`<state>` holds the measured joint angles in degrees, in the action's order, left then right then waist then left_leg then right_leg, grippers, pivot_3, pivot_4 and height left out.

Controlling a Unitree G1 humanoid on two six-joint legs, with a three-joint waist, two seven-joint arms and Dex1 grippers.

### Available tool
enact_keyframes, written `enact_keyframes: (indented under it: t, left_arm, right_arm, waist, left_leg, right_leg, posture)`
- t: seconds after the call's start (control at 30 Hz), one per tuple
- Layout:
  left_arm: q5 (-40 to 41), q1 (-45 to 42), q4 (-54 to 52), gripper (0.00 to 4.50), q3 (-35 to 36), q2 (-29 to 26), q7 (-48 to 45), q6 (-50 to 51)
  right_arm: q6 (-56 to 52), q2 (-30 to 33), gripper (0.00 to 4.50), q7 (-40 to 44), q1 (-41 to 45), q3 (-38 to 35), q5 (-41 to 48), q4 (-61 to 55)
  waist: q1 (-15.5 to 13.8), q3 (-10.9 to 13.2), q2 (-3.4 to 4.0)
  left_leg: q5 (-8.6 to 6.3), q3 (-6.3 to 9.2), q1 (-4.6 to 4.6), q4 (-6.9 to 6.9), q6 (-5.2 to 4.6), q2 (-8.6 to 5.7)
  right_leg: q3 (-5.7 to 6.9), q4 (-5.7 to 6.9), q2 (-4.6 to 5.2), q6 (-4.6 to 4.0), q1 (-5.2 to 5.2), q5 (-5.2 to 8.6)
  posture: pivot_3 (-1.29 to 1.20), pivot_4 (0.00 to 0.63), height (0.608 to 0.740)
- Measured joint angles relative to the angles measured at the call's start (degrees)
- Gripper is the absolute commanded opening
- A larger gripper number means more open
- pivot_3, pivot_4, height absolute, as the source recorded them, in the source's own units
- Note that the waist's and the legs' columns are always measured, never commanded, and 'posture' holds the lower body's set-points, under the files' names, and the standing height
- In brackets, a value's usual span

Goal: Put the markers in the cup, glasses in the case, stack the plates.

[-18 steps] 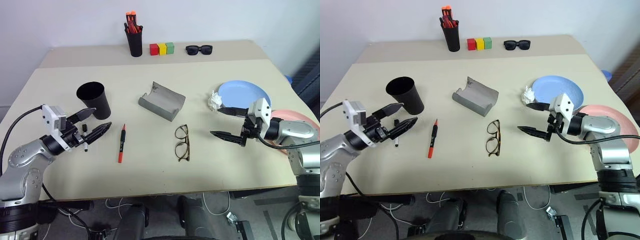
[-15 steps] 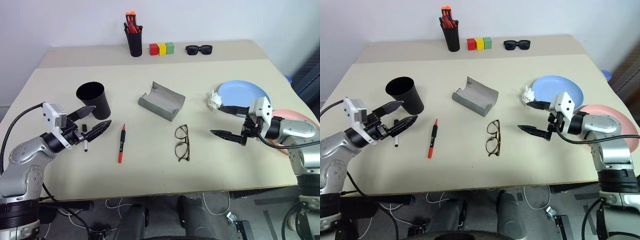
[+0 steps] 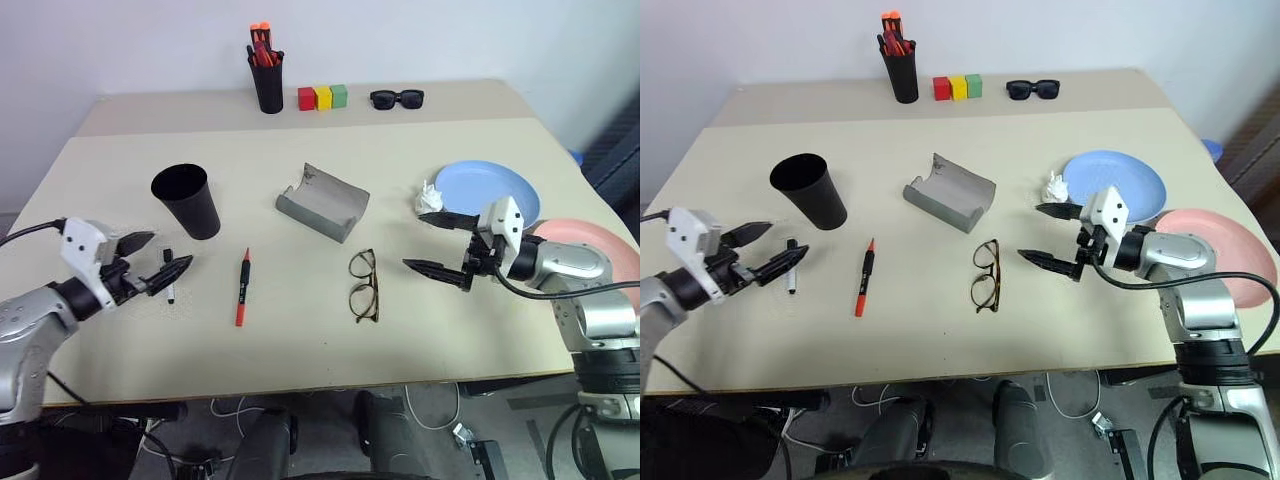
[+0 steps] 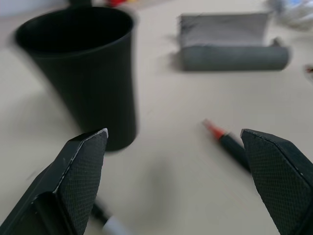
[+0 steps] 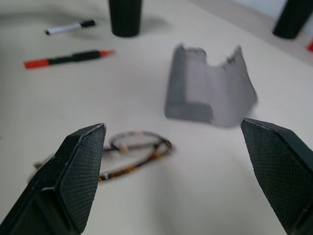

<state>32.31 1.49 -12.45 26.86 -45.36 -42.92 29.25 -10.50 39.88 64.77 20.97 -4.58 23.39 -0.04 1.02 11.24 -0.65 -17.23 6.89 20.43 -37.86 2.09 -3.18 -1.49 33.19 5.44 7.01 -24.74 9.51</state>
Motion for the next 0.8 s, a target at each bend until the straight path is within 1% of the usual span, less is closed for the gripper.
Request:
enact_keyframes:
  t: [0.13,0.27,0.37,0.43,0.6,0.7,0.8]
  left_arm:
    - [3.6,0.4,-0.1,4.5,3.6,-1.9,3.1,10.5]
    - [3.4,-0.7,-1.1,4.5,3.6,-1.9,8.8,16.9]
    - [5.8,-5.1,-2.2,4.5,3.9,-1.0,15.3,26.7]
    - [5.7,-8.0,-2.9,4.5,3.7,-0.3,19.9,31.7]
    - [3.7,-17.2,-1.7,4.5,1.3,5.2,30.4,40.4]
    - [2.0,-22.0,1.6,4.5,1.0,9.0,35.0,43.7]
    - [0.7,-25.1,4.8,4.5,0.6,11.9,37.5,45.8]
  right_arm:
    - [-1.8,-1.7,4.46,-1.3,0.1,1.5,0.7,-3.2]
    - [-4.0,-1.7,4.46,-0.8,0.4,1.4,3.3,-4.8]
    - [-4.8,-2.8,4.46,-1.6,0.1,1.6,4.2,-7.8]
    - [-5.1,-3.4,4.46,-2.4,-0.1,1.8,4.5,-9.3]
    - [-4.4,-3.9,4.46,-4.3,-2.2,1.8,3.8,-9.7]
    - [-4.5,-4.3,4.46,-5.5,-3.5,1.8,3.8,-10.4]
    - [-4.6,-4.6,4.46,-6.2,-3.7,2.1,3.8,-11.9]
  waist:
    - [-0.3,0.0,-0.01]
    - [-0.3,0.0,-0.03]
    - [-0.2,0.0,-0.03]
    - [-0.1,0.0,-0.04]
    - [-0.3,0.0,-0.06]
    - [-0.2,0.0,-0.06]
    - [-0.1,0.0,-0.06]
  left_leg:
    - [0.0,0.02,0.01,-0.03,0.0,-0.02]
    - [0.0,0.02,0.01,-0.04,0.01,-0.04]
    - [0.0,0.08,-0.02,-0.03,0.01,-0.03]
    - [0.0,0.08,-0.03,-0.03,0.01,-0.04]
    - [0.02,0.09,-0.02,-0.05,0.06,-0.08]
    - [0.02,0.09,-0.03,-0.03,0.08,-0.07]
    - [0.02,0.08,-0.03,-0.03,0.11,-0.07]
  right_leg:
    - [0.01,0.01,0.01,0.0,0.02,0.01]
    - [0.0,-0.01,0.03,0.02,0.05,-0.01]
    - [0.03,0.03,0.01,0.05,0.04,-0.01]
    - [0.03,0.04,0.0,0.05,0.04,-0.02]
    - [0.03,0.04,0.01,0.05,0.06,-0.04]
    - [0.03,0.05,-0.01,0.04,0.03,-0.04]
    - [0.02,0.05,0.0,0.05,0.03,-0.04]
  posture:
    - [0.0,0.15,0.74]
    - [0.0,0.15,0.74]
    - [0.0,0.15,0.74]
    - [0.0,0.15,0.74]
    - [0.0,0.15,0.74]
    - [0.0,0.15,0.74]
    - [0.0,0.15,0.74]
